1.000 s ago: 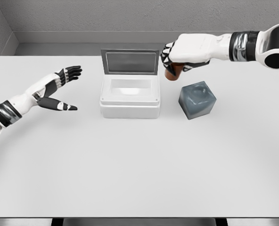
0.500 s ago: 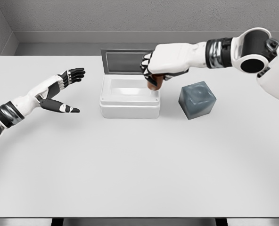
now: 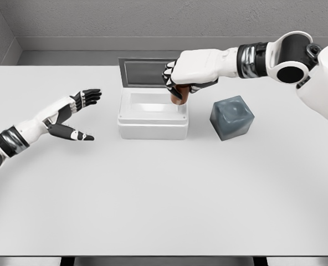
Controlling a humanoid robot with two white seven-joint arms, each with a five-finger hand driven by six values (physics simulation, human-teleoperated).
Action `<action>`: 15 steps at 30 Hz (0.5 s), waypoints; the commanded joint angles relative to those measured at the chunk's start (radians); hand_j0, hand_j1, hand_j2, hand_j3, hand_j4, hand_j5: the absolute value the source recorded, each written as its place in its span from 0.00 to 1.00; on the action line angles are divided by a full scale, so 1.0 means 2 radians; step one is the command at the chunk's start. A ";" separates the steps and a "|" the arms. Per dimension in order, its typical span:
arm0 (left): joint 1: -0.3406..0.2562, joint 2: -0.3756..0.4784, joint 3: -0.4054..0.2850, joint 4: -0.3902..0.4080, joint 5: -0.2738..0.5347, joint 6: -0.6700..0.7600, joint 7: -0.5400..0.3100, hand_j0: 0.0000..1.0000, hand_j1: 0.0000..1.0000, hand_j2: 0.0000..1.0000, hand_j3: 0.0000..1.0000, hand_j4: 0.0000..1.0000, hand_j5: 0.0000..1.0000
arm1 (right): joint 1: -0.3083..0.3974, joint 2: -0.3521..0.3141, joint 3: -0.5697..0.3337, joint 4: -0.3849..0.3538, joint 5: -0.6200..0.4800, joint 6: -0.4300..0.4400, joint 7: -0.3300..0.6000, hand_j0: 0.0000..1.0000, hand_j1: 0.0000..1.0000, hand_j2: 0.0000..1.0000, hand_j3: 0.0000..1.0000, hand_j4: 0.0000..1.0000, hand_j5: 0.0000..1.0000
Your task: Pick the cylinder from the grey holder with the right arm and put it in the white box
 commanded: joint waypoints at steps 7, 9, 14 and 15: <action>0.022 0.051 0.002 0.001 0.019 0.001 -0.004 1.00 1.00 1.00 1.00 1.00 1.00 | -0.007 0.024 -0.001 0.042 0.010 0.001 0.000 0.27 0.27 0.27 0.27 0.27 0.27; 0.022 0.051 0.002 0.001 0.019 0.001 -0.004 1.00 1.00 1.00 1.00 1.00 1.00 | -0.007 0.024 -0.001 0.043 0.010 0.001 0.000 0.27 0.27 0.27 0.27 0.27 0.27; 0.022 0.051 0.002 0.002 0.019 0.001 -0.004 1.00 1.00 1.00 1.00 1.00 1.00 | -0.007 0.024 -0.001 0.043 0.010 0.001 0.000 0.28 0.28 0.28 0.28 0.28 0.28; 0.022 0.051 0.002 0.002 0.019 0.001 -0.004 1.00 1.00 1.00 1.00 1.00 1.00 | -0.007 0.024 -0.001 0.043 0.010 0.001 0.000 0.31 0.31 0.31 0.31 0.31 0.31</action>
